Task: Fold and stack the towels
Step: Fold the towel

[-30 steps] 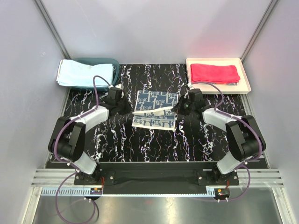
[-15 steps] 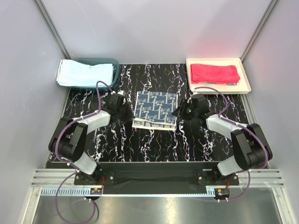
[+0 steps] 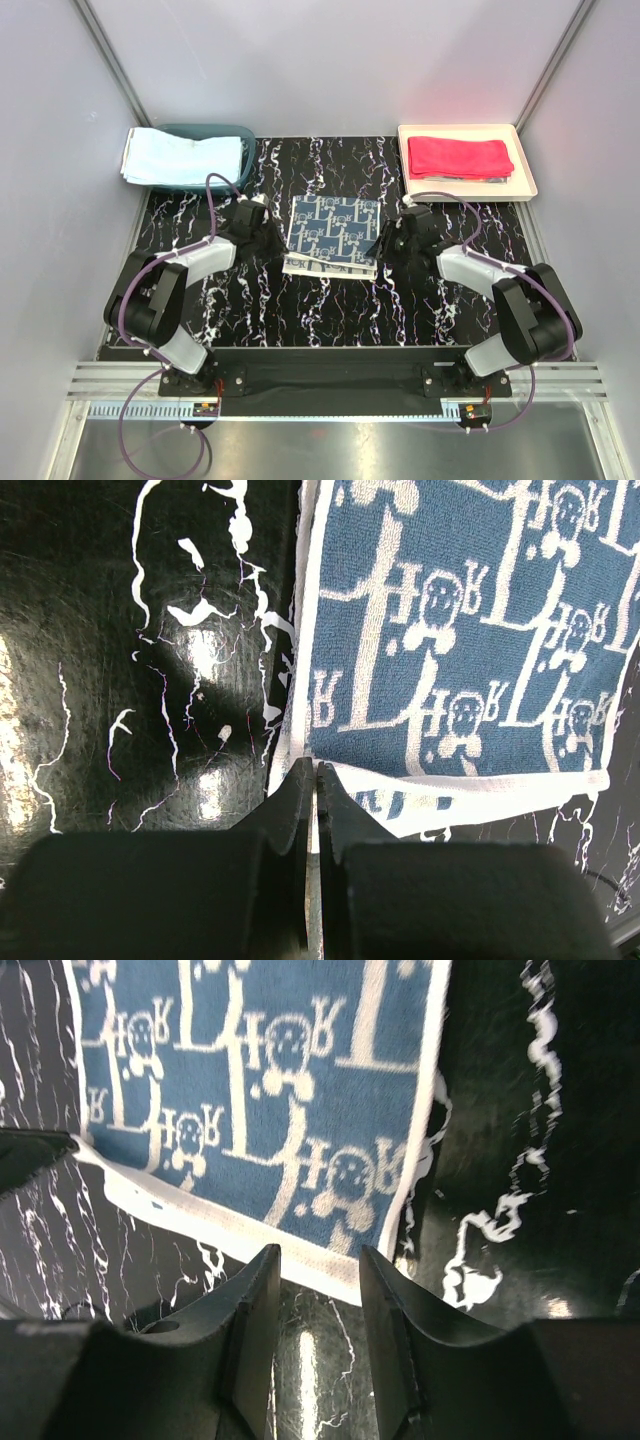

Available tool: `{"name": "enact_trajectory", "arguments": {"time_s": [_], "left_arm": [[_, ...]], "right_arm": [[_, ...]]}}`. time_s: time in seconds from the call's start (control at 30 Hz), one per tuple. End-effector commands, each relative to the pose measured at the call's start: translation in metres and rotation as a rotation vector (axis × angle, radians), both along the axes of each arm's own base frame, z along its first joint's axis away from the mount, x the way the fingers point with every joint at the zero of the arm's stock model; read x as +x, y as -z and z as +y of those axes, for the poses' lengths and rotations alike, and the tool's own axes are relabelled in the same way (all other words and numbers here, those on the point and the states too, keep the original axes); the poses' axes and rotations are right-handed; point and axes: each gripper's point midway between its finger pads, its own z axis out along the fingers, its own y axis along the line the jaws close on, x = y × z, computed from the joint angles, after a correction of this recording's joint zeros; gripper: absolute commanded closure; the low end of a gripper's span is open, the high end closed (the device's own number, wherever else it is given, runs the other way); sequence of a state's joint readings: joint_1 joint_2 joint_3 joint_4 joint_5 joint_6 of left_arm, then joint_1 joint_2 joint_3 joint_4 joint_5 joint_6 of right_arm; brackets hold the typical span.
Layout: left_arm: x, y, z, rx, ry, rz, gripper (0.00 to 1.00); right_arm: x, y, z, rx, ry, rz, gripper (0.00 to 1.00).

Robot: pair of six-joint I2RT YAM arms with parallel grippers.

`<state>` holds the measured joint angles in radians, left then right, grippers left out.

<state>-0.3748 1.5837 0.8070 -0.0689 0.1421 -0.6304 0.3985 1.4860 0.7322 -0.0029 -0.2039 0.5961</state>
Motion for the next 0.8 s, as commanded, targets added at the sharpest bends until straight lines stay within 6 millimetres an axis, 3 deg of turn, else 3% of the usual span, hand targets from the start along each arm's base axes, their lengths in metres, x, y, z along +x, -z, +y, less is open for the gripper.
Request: {"name": "enact_trajectory", "arguments": {"time_s": [0.0, 0.27, 0.47, 0.6, 0.77], "left_arm": [[0.007, -0.010, -0.001, -0.002, 0.005, -0.061, 1.00], [0.007, -0.009, -0.001, -0.002, 0.005, -0.059, 1.00], [0.007, -0.010, -0.001, -0.001, 0.005, -0.063, 1.00], [0.007, -0.011, -0.001, -0.003, 0.006, -0.064, 1.00], [0.009, -0.017, -0.002, -0.007, 0.010, -0.075, 1.00]], "right_arm": [[-0.011, 0.014, 0.004, -0.027, 0.013, 0.046, 0.56], [-0.016, 0.029, -0.008, -0.064, 0.081, 0.096, 0.54], [-0.018, 0.031, -0.002, -0.032, 0.078, 0.114, 0.52], [-0.021, 0.035, 0.004, -0.009, 0.075, 0.137, 0.59], [-0.018, 0.035, 0.006, 0.000, 0.080, 0.146, 0.83]]}}
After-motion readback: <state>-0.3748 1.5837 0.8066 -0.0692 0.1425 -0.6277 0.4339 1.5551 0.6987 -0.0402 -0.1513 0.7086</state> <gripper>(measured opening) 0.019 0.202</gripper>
